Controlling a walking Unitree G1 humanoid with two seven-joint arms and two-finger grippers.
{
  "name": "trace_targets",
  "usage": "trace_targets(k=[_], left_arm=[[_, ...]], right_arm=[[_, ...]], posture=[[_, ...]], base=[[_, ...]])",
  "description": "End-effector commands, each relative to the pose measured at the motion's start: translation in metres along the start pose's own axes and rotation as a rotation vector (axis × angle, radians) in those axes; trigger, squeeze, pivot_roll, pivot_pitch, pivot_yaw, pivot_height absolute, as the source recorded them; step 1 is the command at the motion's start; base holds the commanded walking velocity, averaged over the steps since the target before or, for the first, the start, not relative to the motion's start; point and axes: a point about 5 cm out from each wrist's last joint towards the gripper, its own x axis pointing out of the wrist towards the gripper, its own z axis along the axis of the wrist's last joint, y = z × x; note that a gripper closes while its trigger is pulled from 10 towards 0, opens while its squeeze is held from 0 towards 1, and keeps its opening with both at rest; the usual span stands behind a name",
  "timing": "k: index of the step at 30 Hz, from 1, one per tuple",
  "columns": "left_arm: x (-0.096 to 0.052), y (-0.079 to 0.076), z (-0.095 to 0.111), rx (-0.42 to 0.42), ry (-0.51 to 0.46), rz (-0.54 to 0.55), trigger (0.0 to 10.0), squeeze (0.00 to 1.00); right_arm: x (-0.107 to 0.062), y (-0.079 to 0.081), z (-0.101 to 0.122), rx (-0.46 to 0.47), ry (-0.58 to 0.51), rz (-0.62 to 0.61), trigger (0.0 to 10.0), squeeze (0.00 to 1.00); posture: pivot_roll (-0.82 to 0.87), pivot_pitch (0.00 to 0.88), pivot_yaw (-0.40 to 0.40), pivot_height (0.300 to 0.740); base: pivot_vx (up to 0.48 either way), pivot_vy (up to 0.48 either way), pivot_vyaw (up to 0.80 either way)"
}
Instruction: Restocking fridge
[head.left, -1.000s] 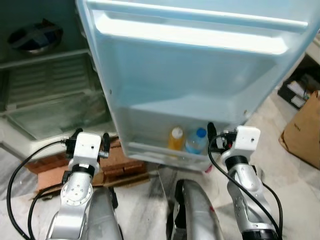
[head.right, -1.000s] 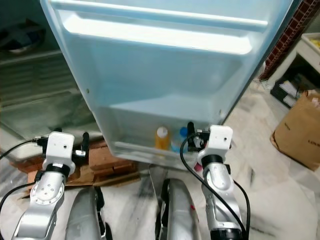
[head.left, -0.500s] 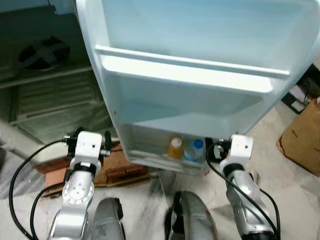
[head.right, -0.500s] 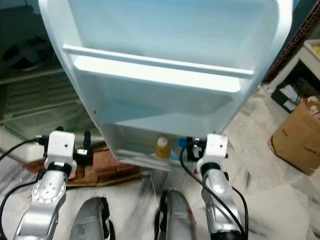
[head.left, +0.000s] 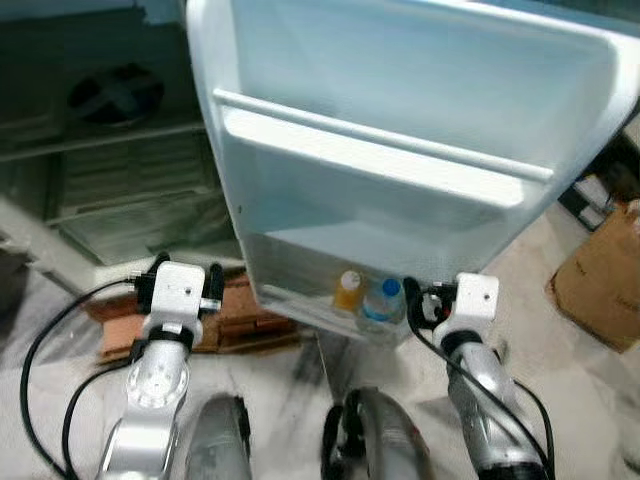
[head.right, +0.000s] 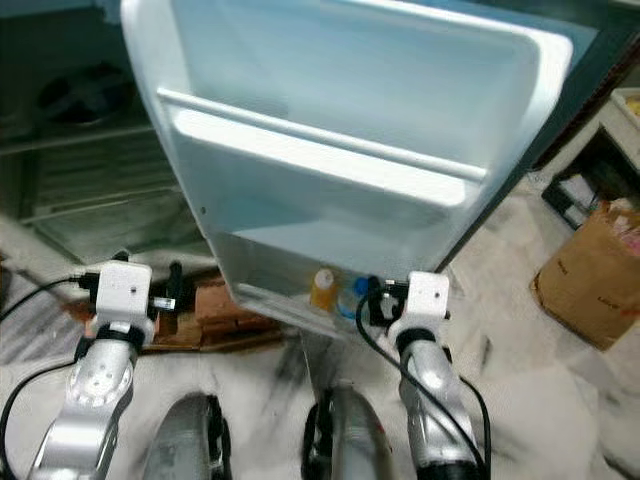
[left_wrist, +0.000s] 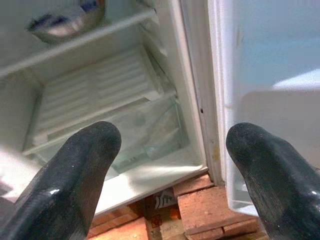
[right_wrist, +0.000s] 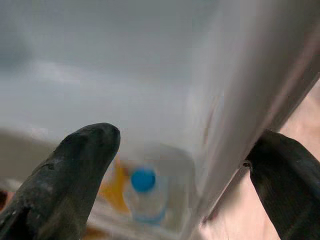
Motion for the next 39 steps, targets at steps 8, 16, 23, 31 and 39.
trace_targets(k=[8, 16, 23, 31, 39], left_arm=[[0.0, -0.002, -0.003, 0.003, 0.008, -0.009, 10.0, 0.0], [0.001, -0.002, -0.003, 0.003, 0.006, -0.007, 10.0, 0.0], [0.001, -0.001, -0.003, 0.004, 0.007, -0.008, 10.0, 0.0], [0.002, -0.001, -0.003, 0.003, 0.006, -0.006, 10.0, 0.0], [0.0, -0.003, -0.004, 0.001, 0.011, -0.012, 10.0, 0.0]], right_arm=[[0.011, 0.016, 0.04, -0.008, -0.189, 0.087, 10.0, 0.0], [0.014, 0.017, 0.039, -0.008, -0.178, 0.095, 10.0, 0.0], [0.017, 0.018, 0.035, -0.021, -0.158, 0.07, 10.0, 0.0], [0.015, 0.023, 0.036, 0.029, -0.159, 0.136, 10.0, 0.0], [0.012, 0.03, 0.027, 0.054, -0.107, 0.199, 10.0, 0.0]], posture=[[0.12, 0.074, -0.073, 0.74], [0.12, 0.068, -0.075, 0.74], [0.12, 0.064, -0.074, 0.74], [0.12, 0.076, -0.077, 0.74], [0.12, 0.08, -0.077, 0.74]], base=[[0.0, 0.0, 0.0], [0.0, 0.0, 0.0], [0.0, 0.0, 0.0], [-0.243, 0.0, 0.0], [-0.3, 0.0, 0.0]])
